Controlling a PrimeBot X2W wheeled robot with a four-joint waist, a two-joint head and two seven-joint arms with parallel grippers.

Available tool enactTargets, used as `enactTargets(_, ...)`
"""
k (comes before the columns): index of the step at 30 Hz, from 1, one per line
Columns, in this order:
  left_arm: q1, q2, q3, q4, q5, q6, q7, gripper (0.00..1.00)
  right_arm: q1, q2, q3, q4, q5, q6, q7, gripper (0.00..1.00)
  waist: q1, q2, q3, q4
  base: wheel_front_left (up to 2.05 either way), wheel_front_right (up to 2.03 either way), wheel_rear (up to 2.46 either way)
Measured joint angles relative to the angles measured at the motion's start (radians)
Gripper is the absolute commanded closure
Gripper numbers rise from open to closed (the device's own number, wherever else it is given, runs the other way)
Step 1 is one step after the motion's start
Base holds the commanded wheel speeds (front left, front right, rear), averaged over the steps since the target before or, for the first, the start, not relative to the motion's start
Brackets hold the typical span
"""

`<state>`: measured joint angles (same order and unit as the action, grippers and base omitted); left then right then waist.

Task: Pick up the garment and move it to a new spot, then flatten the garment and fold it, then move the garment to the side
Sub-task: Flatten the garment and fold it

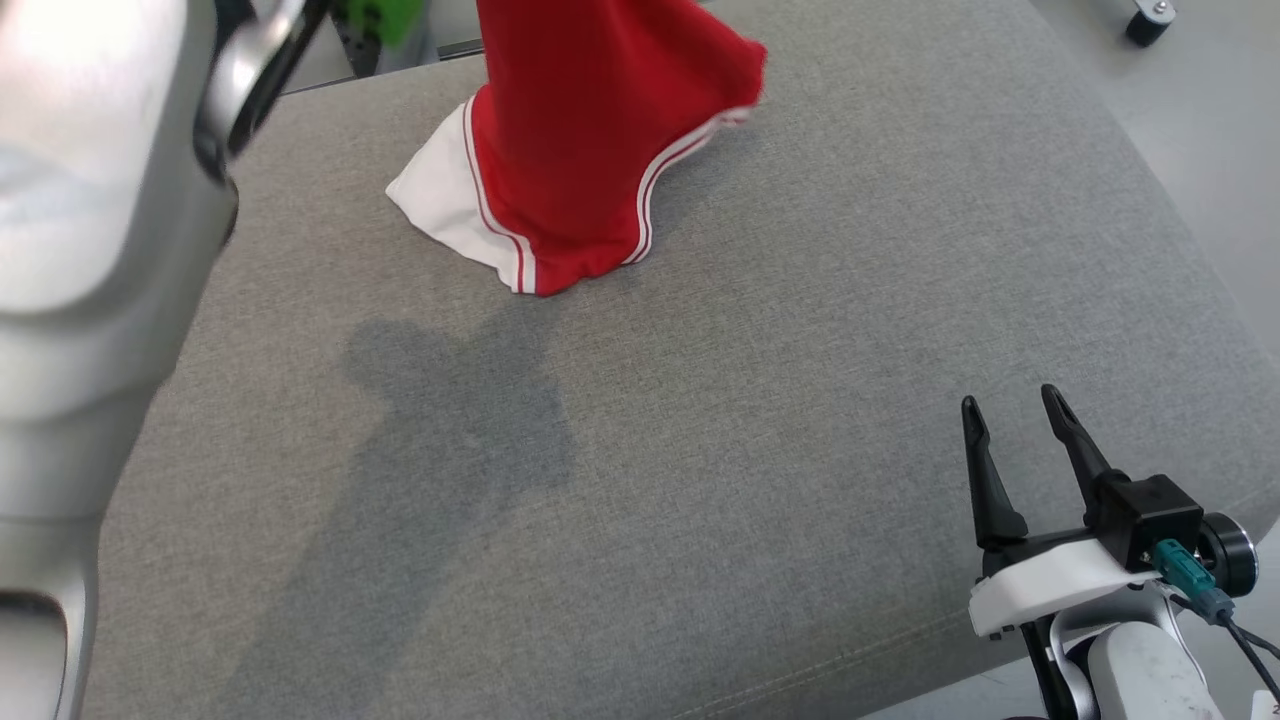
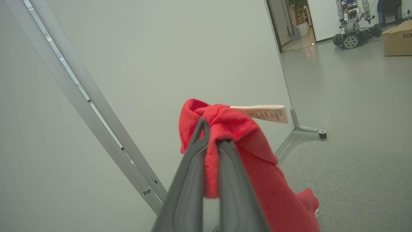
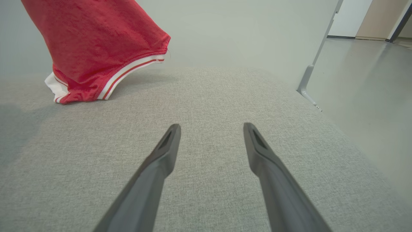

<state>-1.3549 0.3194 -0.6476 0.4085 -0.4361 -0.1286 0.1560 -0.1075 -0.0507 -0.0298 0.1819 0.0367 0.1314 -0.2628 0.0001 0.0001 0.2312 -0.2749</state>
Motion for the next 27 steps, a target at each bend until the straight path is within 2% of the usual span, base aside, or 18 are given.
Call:
enactTargets(1, 0.120, 0.041, 0.001, -0.080, -0.018, 0.026, 0.005, 1.00, 0.011, 0.001, 0.001, 0.001, -0.005, 0.000, 0.000, 0.00, 0.0000, 0.0000, -0.007, 0.013, 0.00, 0.00, 0.00)
enactTargets(4, 0.343, 0.115, 0.012, -0.235, -0.047, 0.104, 0.011, 1.00, 0.034, 0.001, 0.000, 0.003, -0.015, 0.000, 0.000, 0.00, 0.0000, 0.0000, -0.017, 0.034, 0.00, 0.00, 0.00)
enactTargets(7, 0.610, 0.170, 0.031, -0.381, -0.090, 0.208, 0.009, 1.00, 0.054, 0.001, -0.008, 0.006, -0.031, 0.000, 0.000, 0.00, 0.0000, 0.0000, -0.027, 0.059, 0.00, 0.00, 0.00)
enactTargets(10, 0.883, 0.189, 0.037, -0.452, -0.139, 0.311, -0.028, 1.00, 0.071, 0.001, -0.013, 0.012, -0.042, 0.000, 0.000, 0.00, 0.0000, -0.0001, -0.037, 0.088, 0.00, 0.00, 0.00)
enactTargets(12, 1.027, 0.188, 0.038, -0.448, -0.153, 0.368, -0.078, 1.00, 0.076, 0.001, -0.010, 0.013, -0.044, 0.000, 0.000, 0.00, -0.0001, -0.0001, -0.043, 0.108, 0.00, 0.00, 0.00)
enactTargets(14, 1.137, 0.162, 0.048, -0.412, -0.196, 0.397, -0.137, 1.00, 0.078, 0.001, -0.011, 0.016, -0.048, 0.000, 0.000, 0.00, -0.0001, -0.0001, -0.048, 0.128, 0.00, 0.00, 0.00)
enactTargets(16, 1.216, 0.121, 0.047, -0.353, -0.213, 0.411, -0.199, 1.00, 0.081, 0.001, -0.010, 0.018, -0.053, 0.000, 0.000, 0.00, 0.0000, -0.0001, -0.054, 0.147, 0.00, 0.00, 0.00)
enactTargets(19, 1.276, 0.048, 0.070, -0.245, -0.269, 0.403, -0.300, 1.00, 0.084, -0.001, -0.008, 0.018, -0.059, 0.000, 0.000, 0.00, -0.0001, -0.0001, -0.062, 0.176, 0.00, 0.00, 0.00)
enactTargets(23, 1.289, -0.019, 0.098, -0.098, -0.309, 0.357, -0.384, 1.00, 0.090, -0.014, -0.005, 0.019, -0.063, 0.000, 0.000, 0.00, -0.0001, 0.0000, -0.074, 0.212, 0.00, 0.00, 0.00)
enactTargets(27, 1.283, -0.055, 0.105, 0.010, -0.290, 0.281, -0.413, 1.00, 0.093, -0.020, -0.004, 0.020, -0.065, 0.000, 0.000, 0.00, 0.0000, 0.0000, -0.087, 0.234, 0.00, 0.00, 0.00)
